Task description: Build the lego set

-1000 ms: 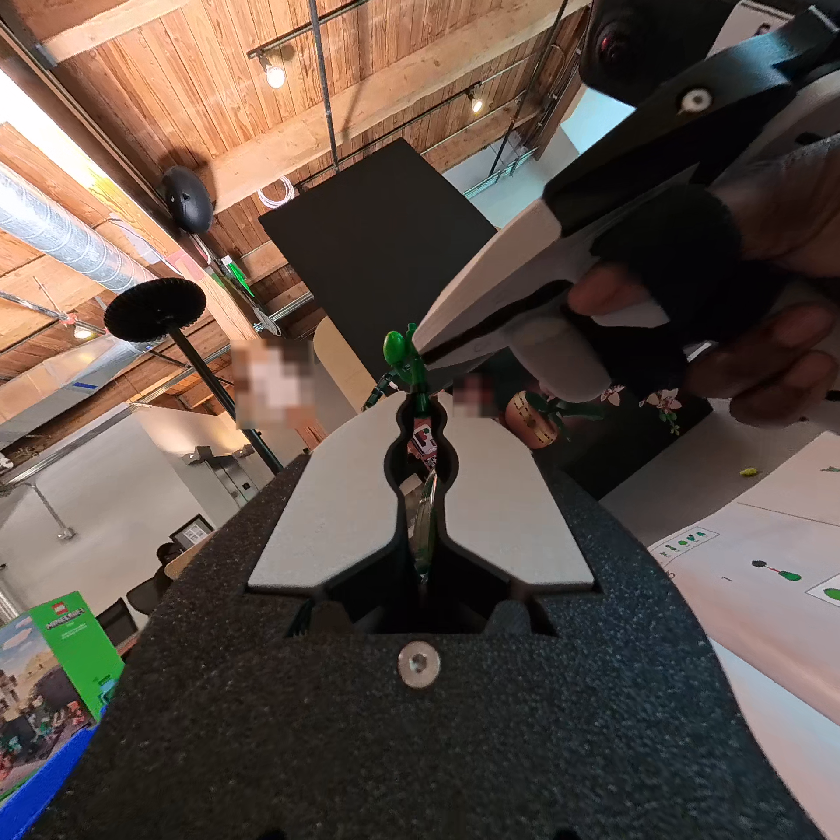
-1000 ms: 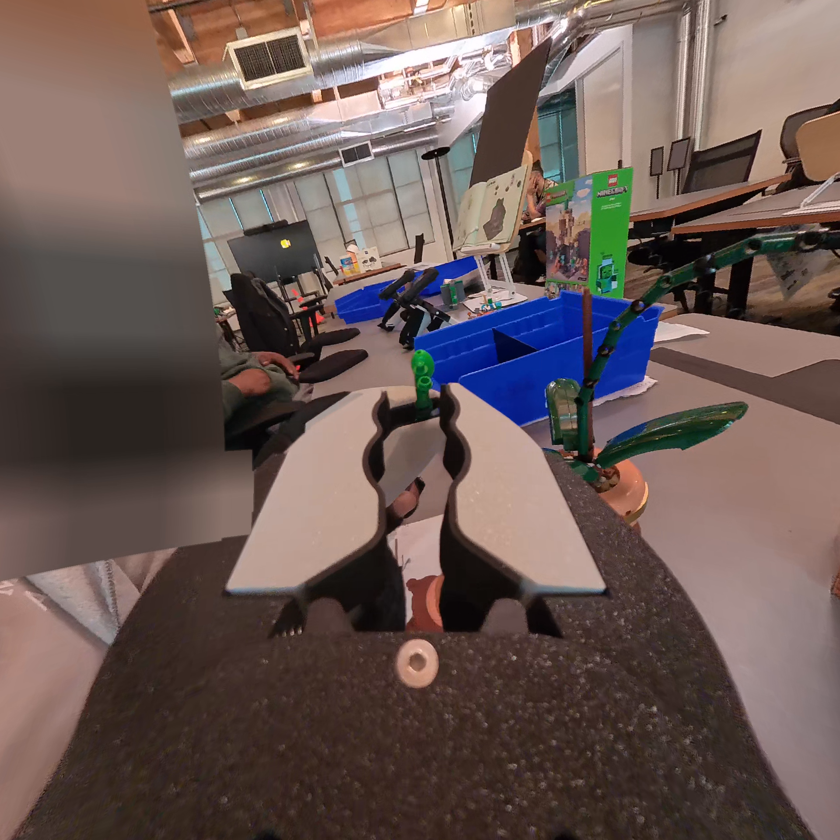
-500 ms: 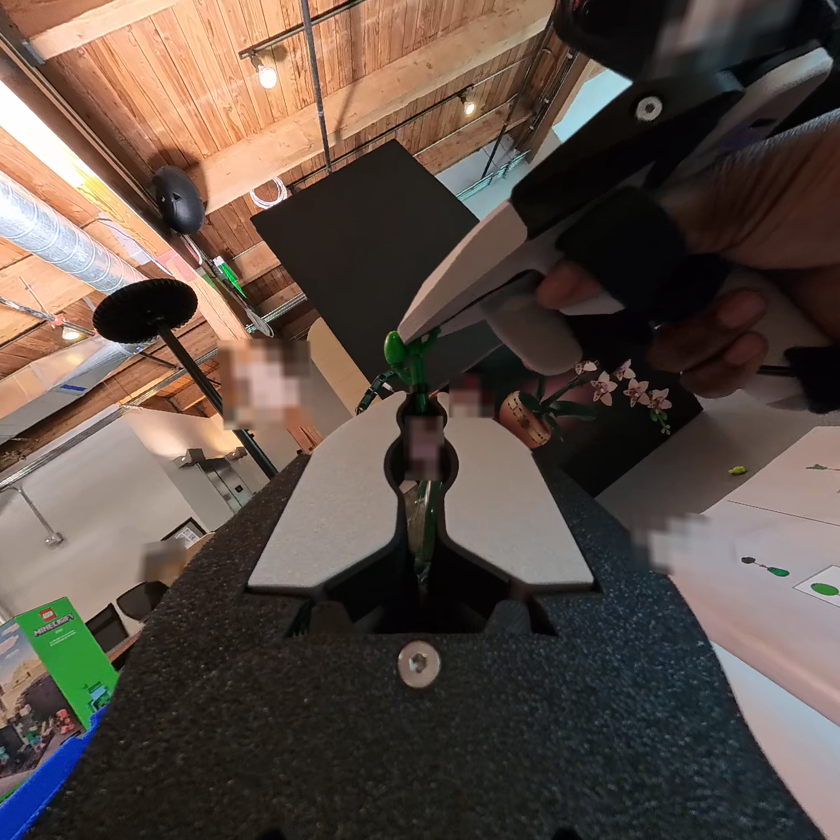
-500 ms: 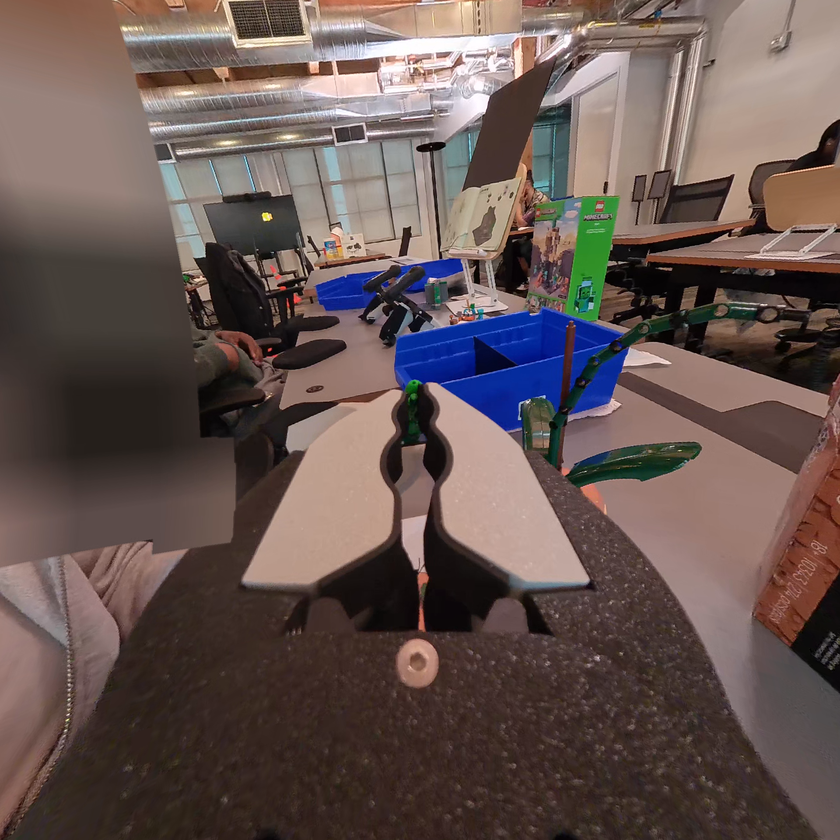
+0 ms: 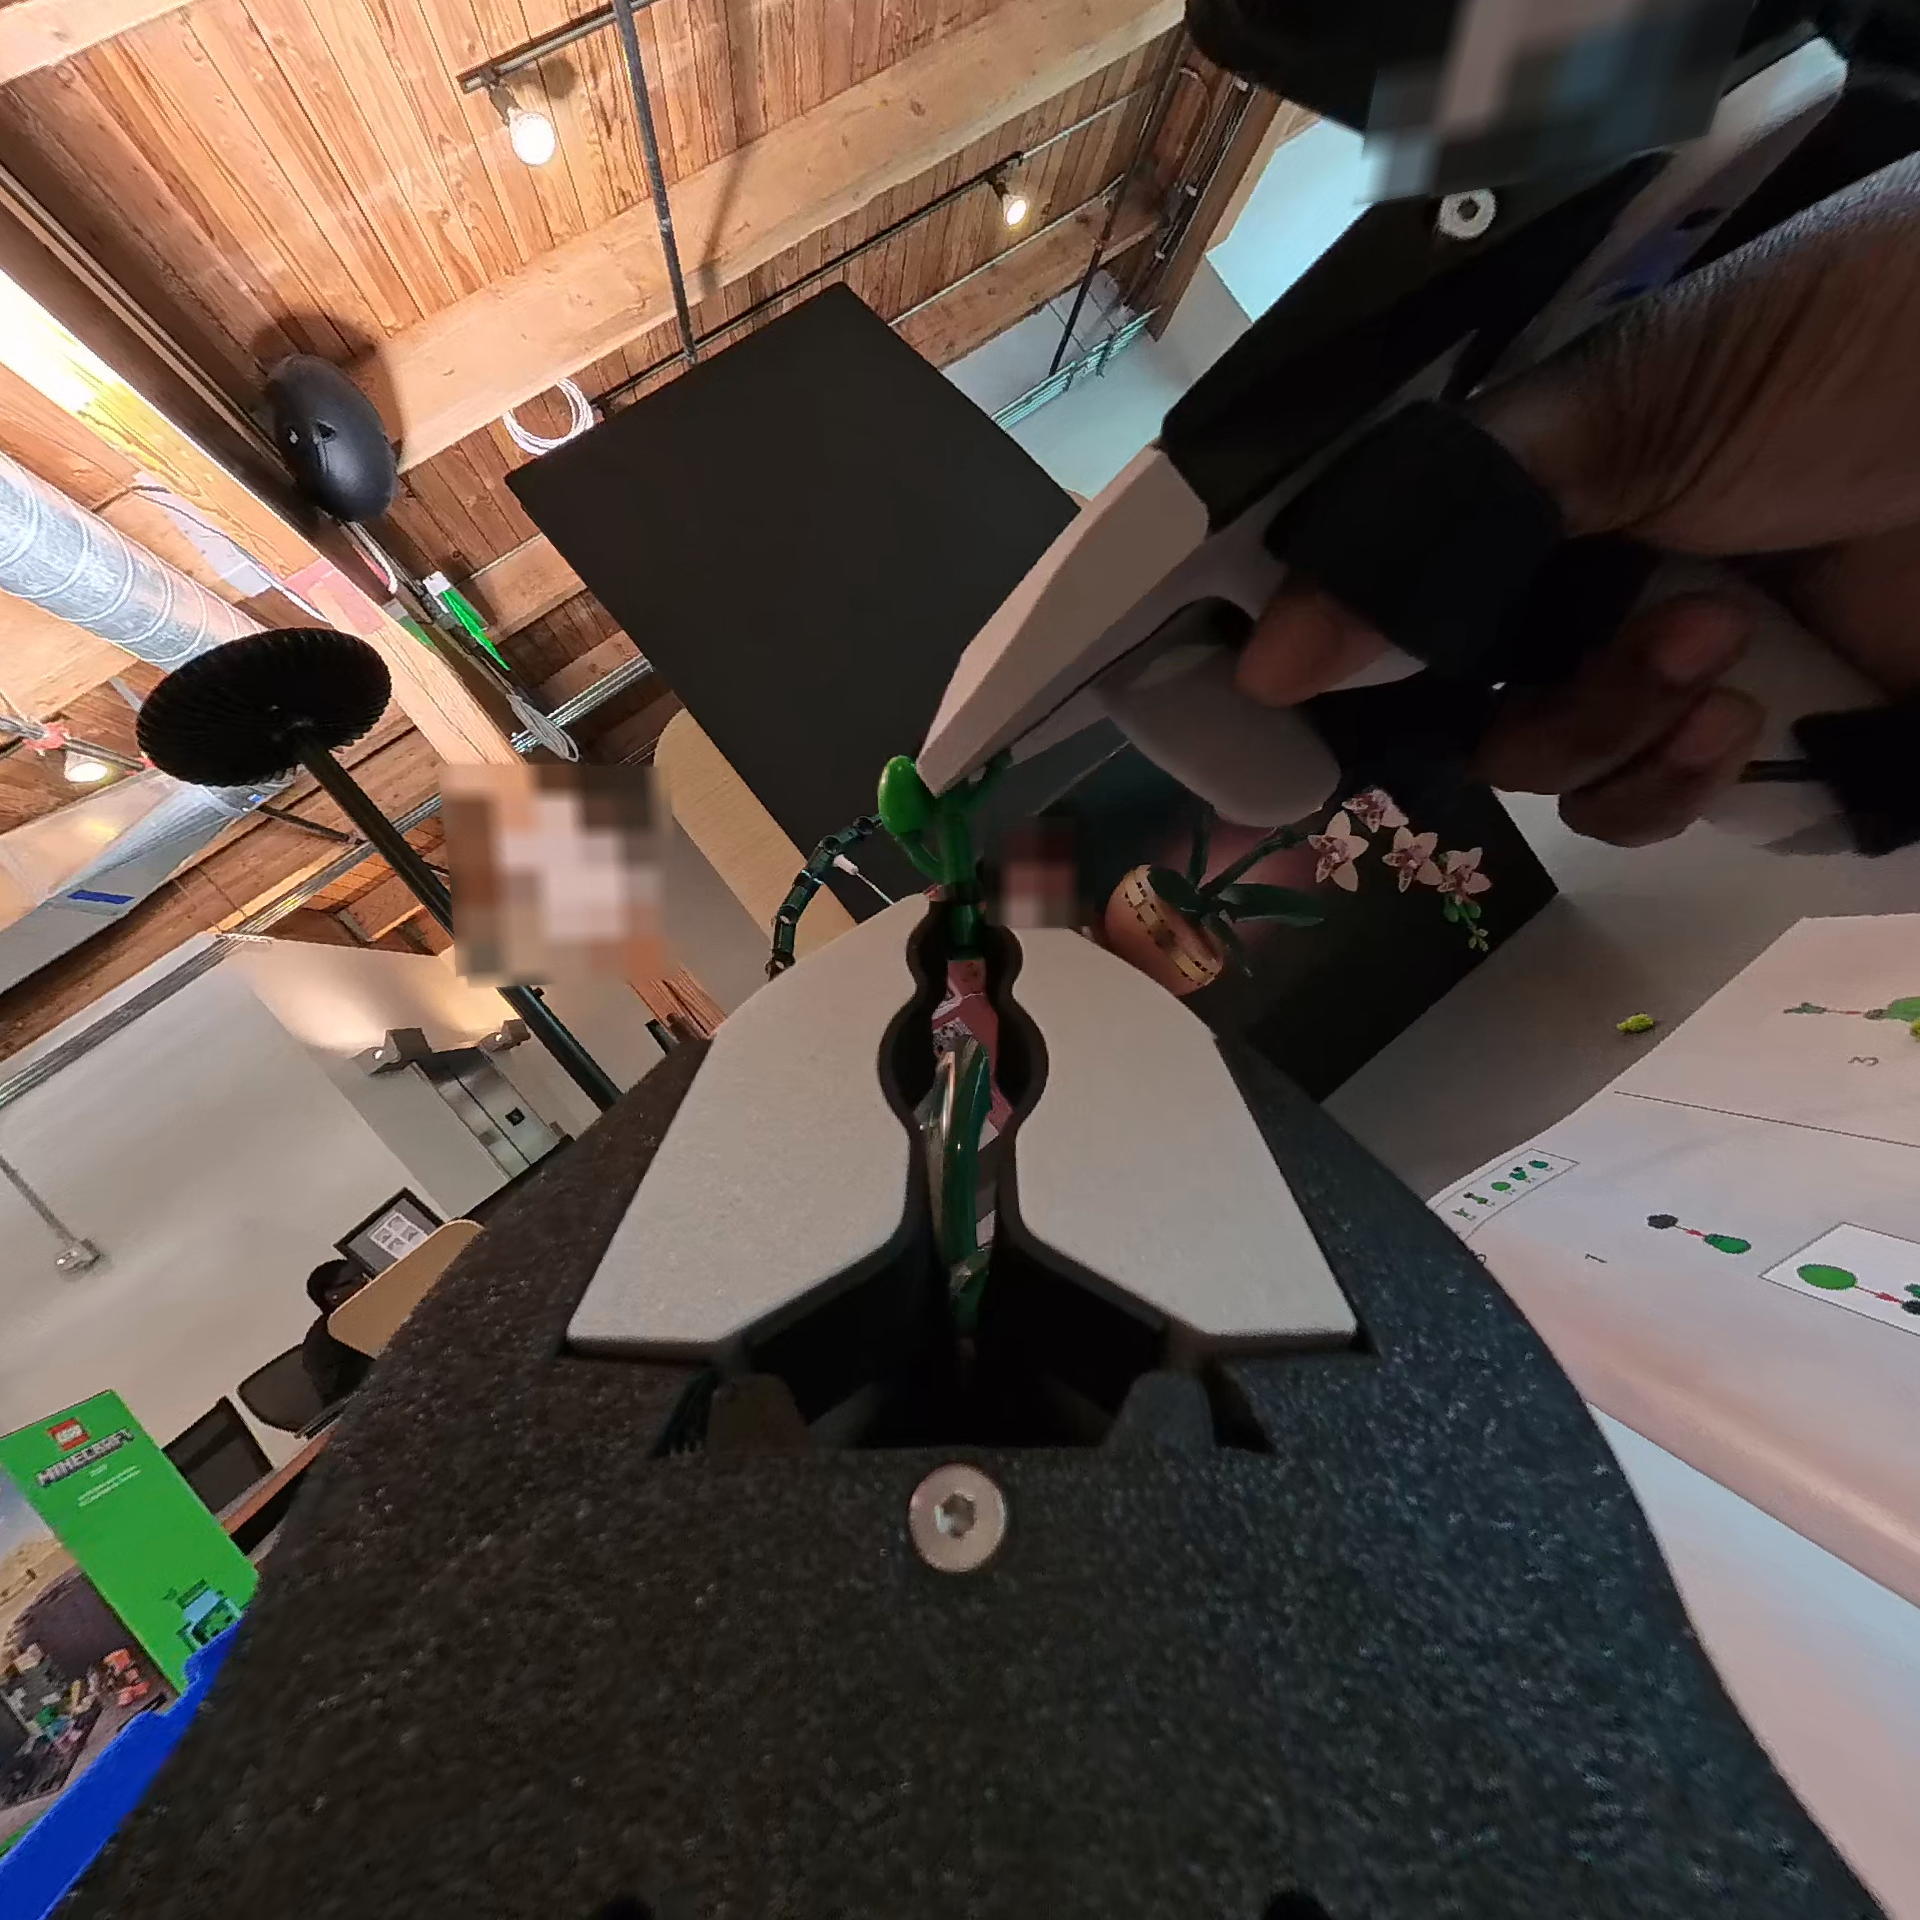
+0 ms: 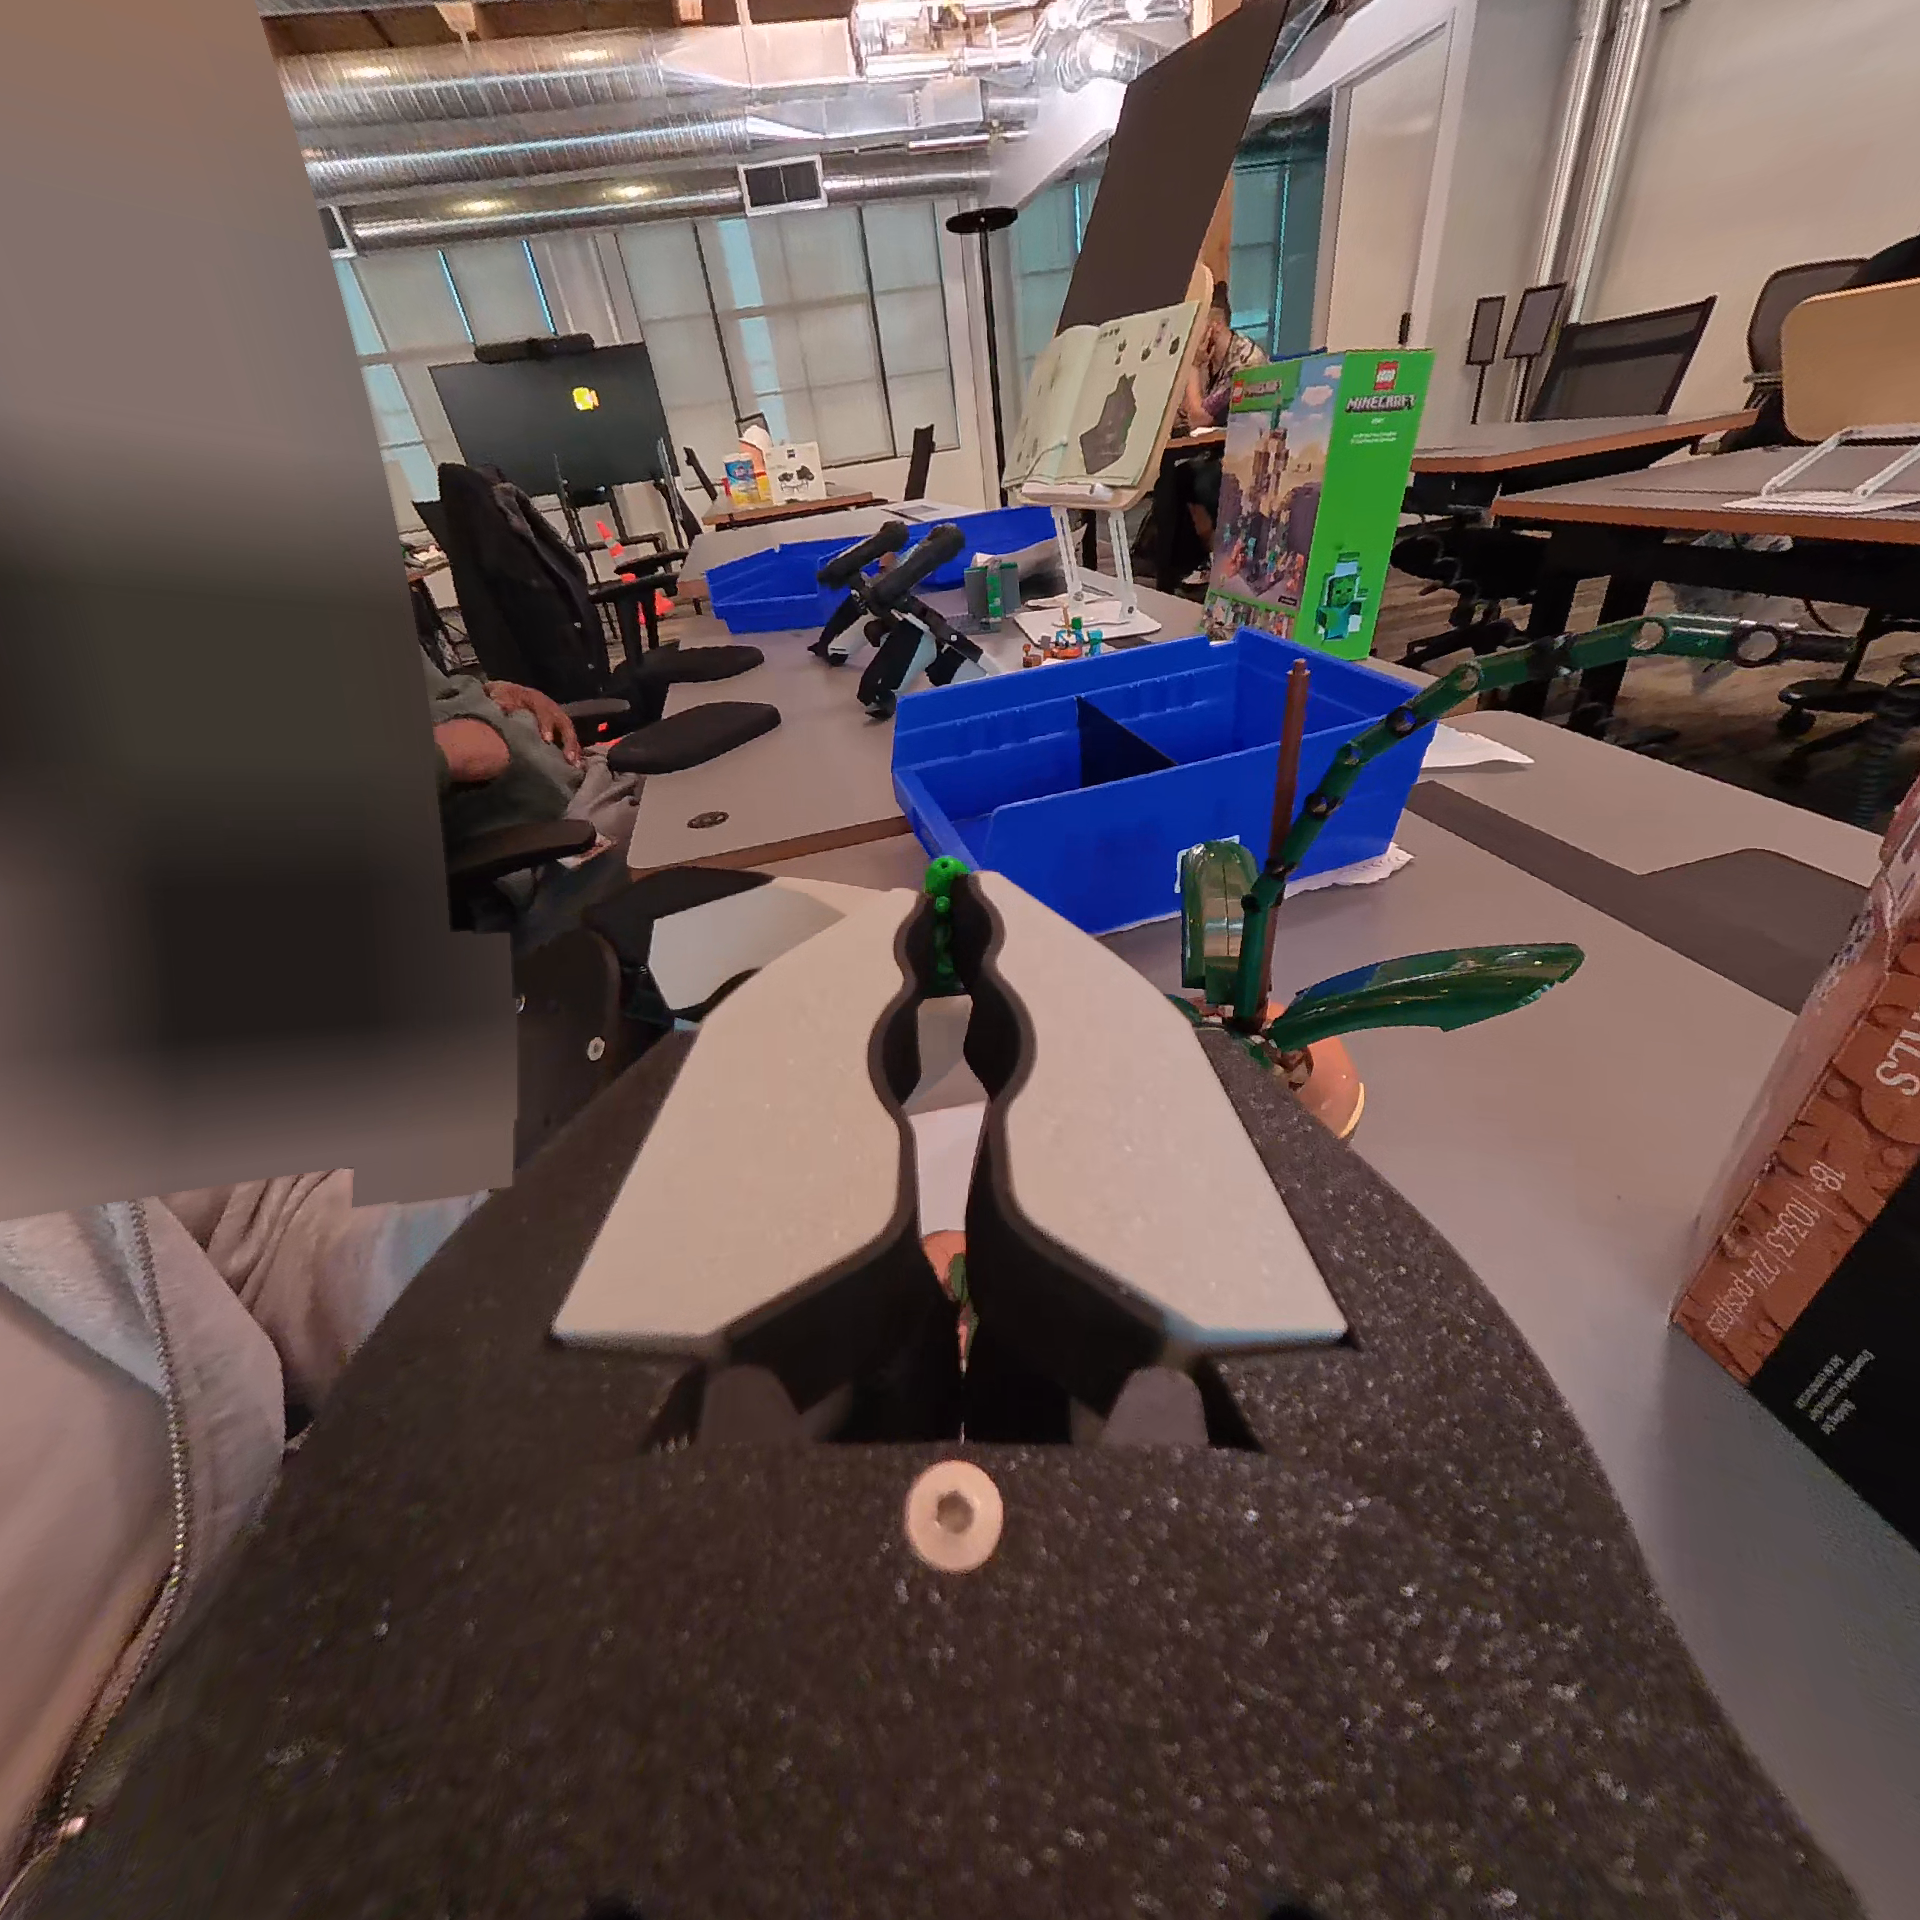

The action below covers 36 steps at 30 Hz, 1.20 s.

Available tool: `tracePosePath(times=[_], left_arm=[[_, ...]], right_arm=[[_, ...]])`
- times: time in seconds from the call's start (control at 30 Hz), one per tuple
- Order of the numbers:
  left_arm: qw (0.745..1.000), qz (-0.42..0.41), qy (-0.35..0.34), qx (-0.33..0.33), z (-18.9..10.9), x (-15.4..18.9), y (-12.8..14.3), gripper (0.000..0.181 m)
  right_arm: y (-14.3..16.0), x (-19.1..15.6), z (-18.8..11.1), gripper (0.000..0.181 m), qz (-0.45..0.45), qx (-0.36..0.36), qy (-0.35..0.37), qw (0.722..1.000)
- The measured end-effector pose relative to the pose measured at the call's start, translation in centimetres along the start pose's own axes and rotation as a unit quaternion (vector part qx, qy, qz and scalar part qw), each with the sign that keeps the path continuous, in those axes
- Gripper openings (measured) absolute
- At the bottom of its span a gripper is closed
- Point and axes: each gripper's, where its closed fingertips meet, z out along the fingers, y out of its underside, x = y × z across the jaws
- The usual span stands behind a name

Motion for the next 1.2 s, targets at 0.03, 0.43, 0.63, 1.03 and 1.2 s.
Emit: tracePosePath(times=[0.03,0.43,0.63,1.03,1.2], left_arm=[[1.0,0.002,0.001,0.0,0.0,0.1,0.0,0.005],[1.0,0.015,0.019,0.009,0.0,0.7,-0.3,0.005],[1.0,-0.008,0.024,0.006,0.2,0.6,-0.1,0.006],[1.0,0.01,0.021,0.008,0.2,0.7,-0.3,0.006],[0.999,0.035,0.021,0.008,0.1,1.0,-0.4,0.005]], right_arm=[[0.0,0.0,0.0,0.003,-0.001,-0.002,0.0,1.0],[0.5,0.0,-0.7,0.003,0.01,-0.021,-0.016,1.0],[0.2,0.1,-0.8,0.006,0.007,-0.025,-0.012,1.0],[0.9,0.1,-1.5,0.009,-0.007,-0.139,-0.013,0.99],[1.2,0.1,-1.6,0.005,-0.001,-0.188,-0.022,0.982]])
